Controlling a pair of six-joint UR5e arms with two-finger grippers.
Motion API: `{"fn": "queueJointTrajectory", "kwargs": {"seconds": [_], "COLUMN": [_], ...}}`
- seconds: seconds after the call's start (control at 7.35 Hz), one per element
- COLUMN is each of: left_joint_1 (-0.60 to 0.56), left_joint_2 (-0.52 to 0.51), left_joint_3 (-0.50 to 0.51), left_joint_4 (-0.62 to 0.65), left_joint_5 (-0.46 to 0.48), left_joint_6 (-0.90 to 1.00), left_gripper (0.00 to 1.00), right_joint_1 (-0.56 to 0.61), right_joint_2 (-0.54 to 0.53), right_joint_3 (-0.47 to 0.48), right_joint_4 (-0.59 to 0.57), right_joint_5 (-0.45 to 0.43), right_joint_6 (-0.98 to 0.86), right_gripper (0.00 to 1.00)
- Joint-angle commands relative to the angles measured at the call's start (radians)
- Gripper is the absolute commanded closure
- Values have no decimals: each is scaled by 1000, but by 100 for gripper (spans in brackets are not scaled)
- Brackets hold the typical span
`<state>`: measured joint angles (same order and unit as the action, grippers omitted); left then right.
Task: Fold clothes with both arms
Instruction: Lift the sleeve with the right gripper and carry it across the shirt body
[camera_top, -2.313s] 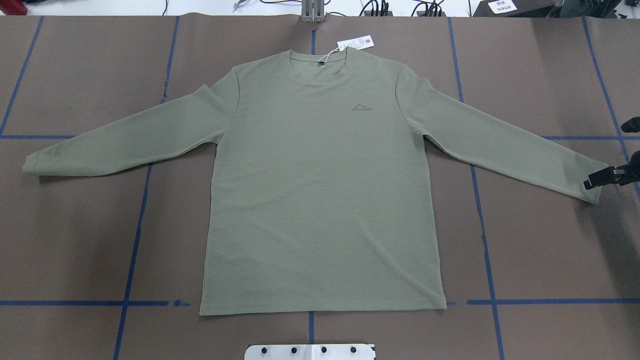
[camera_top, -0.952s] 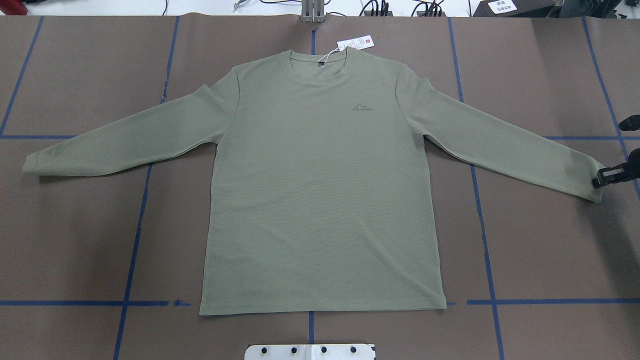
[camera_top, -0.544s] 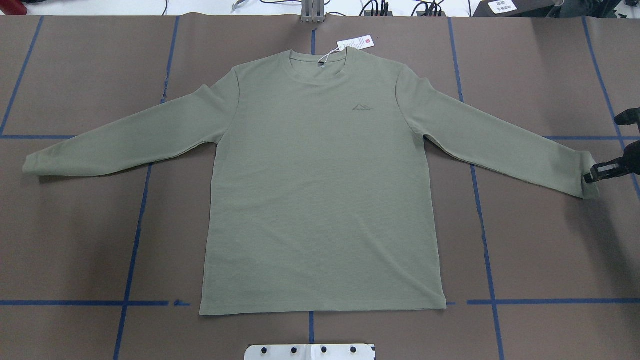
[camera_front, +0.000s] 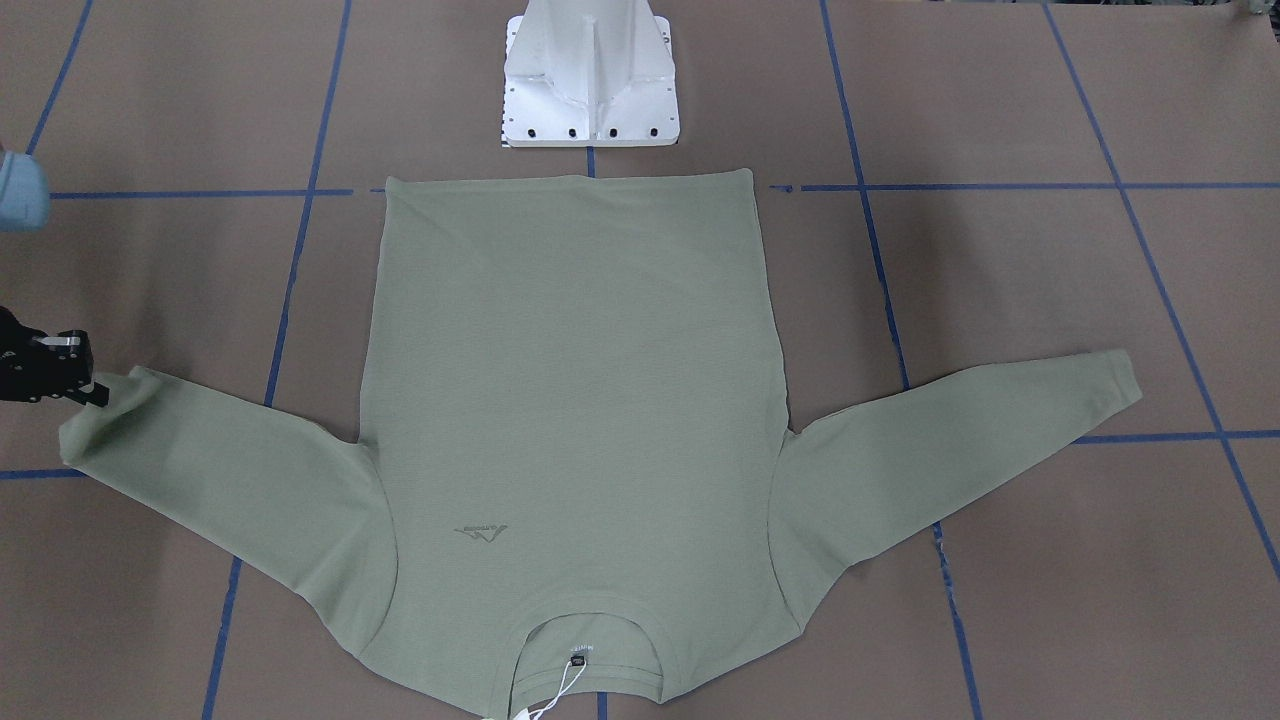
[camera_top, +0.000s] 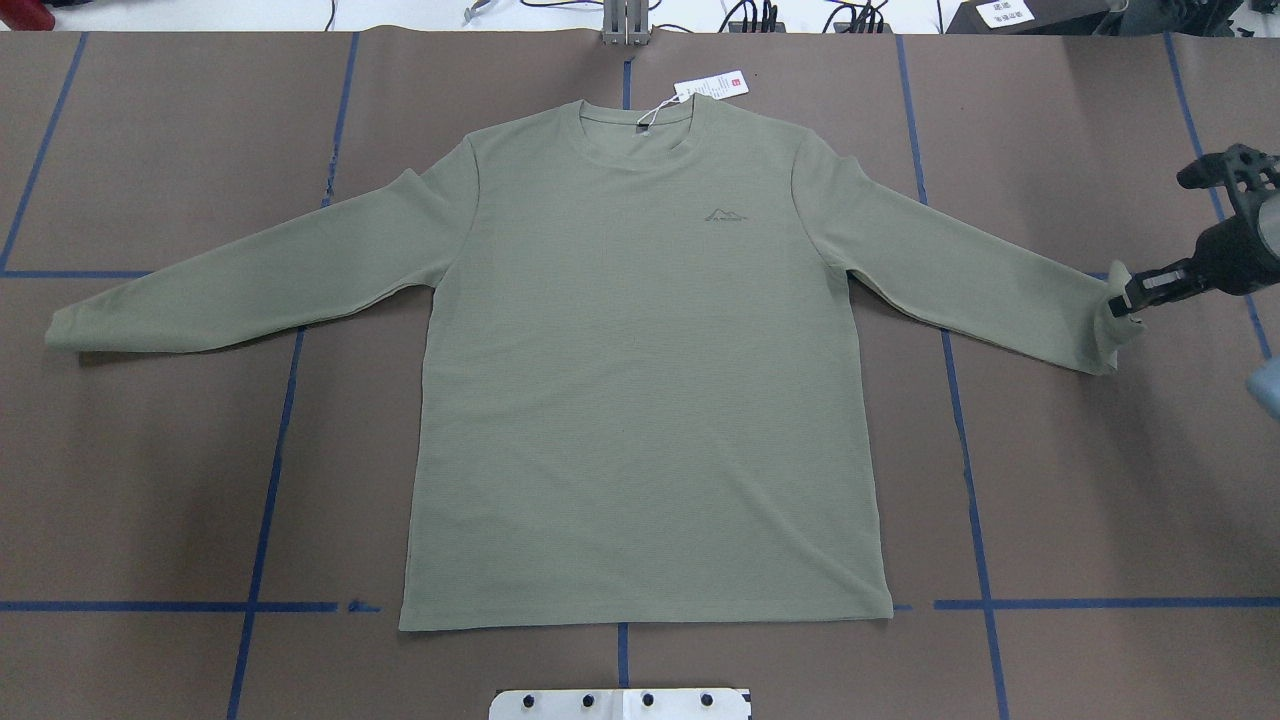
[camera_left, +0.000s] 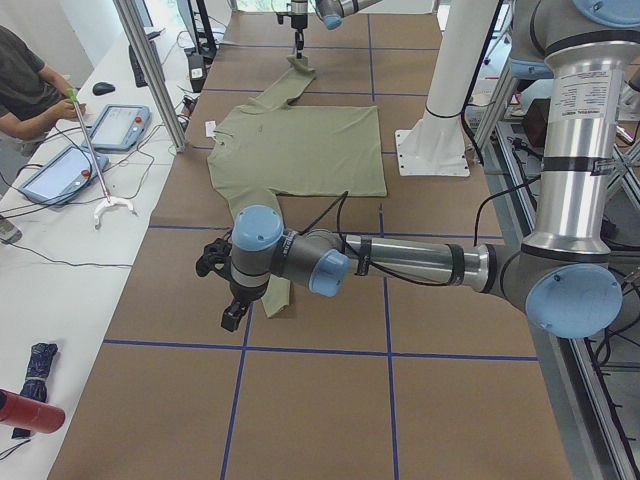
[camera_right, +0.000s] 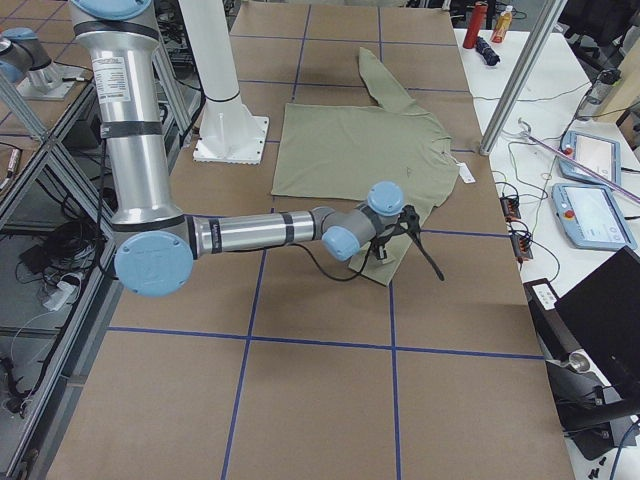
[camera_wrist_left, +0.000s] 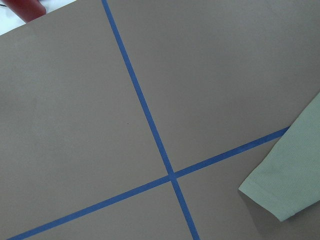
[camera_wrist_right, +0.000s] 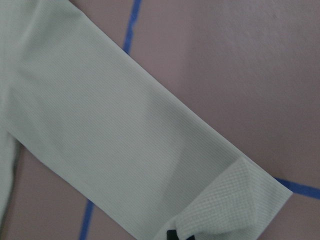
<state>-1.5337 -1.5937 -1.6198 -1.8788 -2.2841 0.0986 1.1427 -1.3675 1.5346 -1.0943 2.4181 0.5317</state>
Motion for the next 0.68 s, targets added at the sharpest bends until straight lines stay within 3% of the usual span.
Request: {"fn": "queueJointTrajectory", "kwargs": {"seconds": [0.0, 0.27, 0.54], "left_joint_1": [1, 0, 1], "left_joint_2": [0, 0, 0], "left_joint_3": [-5, -6, -6], "left_joint_4": [1, 1, 1], "left_joint_5": [0, 0, 0], "left_joint_6": [-3, -3, -2], "left_gripper": [0, 0, 0], "right_joint_1": [-7, -82, -147], "right_joint_2": [227, 460, 696], "right_joint_3": [-1, -66, -248], "right_joint_4": [-224, -249, -242], "right_joint_5": [10, -2, -25], "right_joint_6": [28, 233, 252], "right_gripper": [100, 100, 100]}}
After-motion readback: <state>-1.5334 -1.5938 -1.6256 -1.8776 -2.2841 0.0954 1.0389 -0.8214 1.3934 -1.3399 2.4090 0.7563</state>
